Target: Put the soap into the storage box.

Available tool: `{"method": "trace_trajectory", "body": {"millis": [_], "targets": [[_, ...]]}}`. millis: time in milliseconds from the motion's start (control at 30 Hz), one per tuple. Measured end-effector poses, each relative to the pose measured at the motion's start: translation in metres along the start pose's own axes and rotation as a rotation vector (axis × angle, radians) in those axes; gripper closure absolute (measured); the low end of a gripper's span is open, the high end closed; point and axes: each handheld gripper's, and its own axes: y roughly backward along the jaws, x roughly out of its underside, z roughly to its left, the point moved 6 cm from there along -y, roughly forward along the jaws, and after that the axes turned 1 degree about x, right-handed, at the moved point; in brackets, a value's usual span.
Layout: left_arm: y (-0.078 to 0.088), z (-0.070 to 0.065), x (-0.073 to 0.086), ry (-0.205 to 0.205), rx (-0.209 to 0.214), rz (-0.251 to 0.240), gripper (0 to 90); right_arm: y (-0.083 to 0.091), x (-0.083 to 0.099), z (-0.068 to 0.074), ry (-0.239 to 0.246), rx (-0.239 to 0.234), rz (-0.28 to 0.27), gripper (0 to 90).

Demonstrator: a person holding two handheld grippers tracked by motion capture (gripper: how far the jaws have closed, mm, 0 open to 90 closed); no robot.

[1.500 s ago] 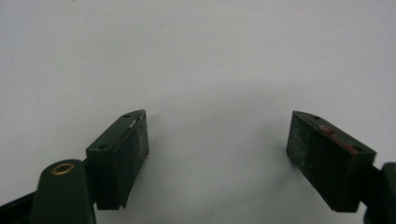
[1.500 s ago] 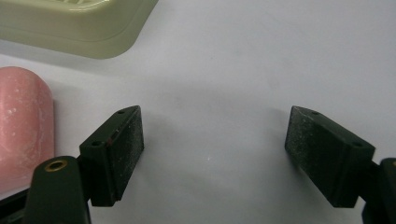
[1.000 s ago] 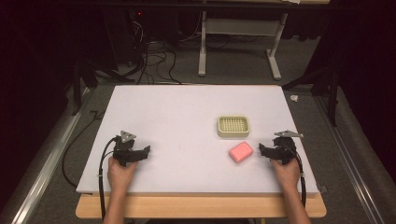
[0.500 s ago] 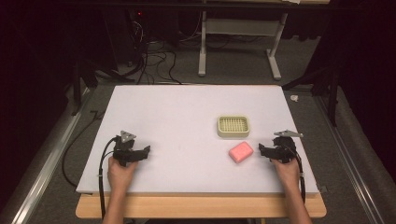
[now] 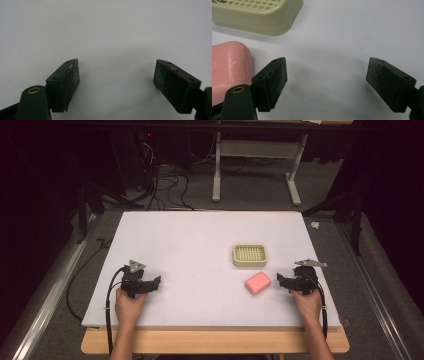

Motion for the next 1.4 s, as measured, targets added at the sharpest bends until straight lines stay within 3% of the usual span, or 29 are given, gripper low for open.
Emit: {"method": "trace_trajectory", "body": {"millis": [700, 900, 1400], "targets": [[0.0, 0.0, 0.0, 0.0, 0.001, 0.0, 21.5, 0.029, -0.007, 0.014, 0.025, -0.106, -0.078, 14.5], [0.0, 0.0, 0.0, 0.0, 0.001, 0.0, 21.5, 0.039, -0.01, 0.025, 0.039, -0.131, -0.102, 14.5], [0.0, 0.0, 0.0, 0.001, 0.001, 0.0, 21.5, 0.044, -0.011, 0.046, 0.083, -0.169, -0.117, 13.6]]}}
